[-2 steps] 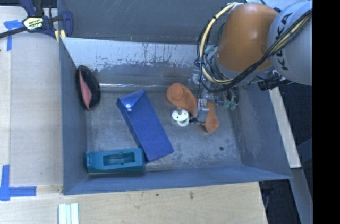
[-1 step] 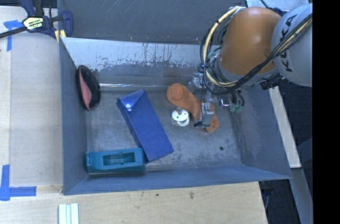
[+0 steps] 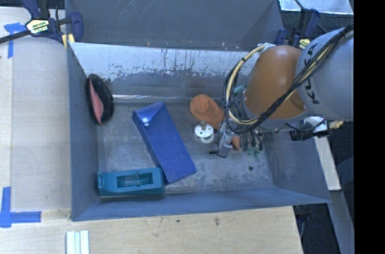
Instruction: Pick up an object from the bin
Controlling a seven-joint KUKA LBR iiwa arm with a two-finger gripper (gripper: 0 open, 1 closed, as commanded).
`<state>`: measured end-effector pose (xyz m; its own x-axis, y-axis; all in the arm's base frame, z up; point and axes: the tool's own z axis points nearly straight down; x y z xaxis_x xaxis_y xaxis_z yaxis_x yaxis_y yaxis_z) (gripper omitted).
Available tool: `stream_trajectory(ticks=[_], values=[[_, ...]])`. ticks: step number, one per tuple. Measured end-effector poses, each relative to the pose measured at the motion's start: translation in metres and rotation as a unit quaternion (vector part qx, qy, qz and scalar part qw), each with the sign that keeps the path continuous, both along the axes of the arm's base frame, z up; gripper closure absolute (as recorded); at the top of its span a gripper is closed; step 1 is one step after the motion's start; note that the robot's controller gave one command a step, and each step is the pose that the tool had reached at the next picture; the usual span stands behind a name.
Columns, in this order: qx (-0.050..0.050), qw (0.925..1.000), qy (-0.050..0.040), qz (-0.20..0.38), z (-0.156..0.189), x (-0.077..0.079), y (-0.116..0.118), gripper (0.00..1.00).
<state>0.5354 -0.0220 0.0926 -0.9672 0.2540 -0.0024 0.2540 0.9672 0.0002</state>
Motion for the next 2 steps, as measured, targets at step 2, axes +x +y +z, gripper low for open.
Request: stream_trajectory(ticks=[2], values=[[0.0,1.0,0.0,0.0,0.0,0.0,0.0001,0.0]])
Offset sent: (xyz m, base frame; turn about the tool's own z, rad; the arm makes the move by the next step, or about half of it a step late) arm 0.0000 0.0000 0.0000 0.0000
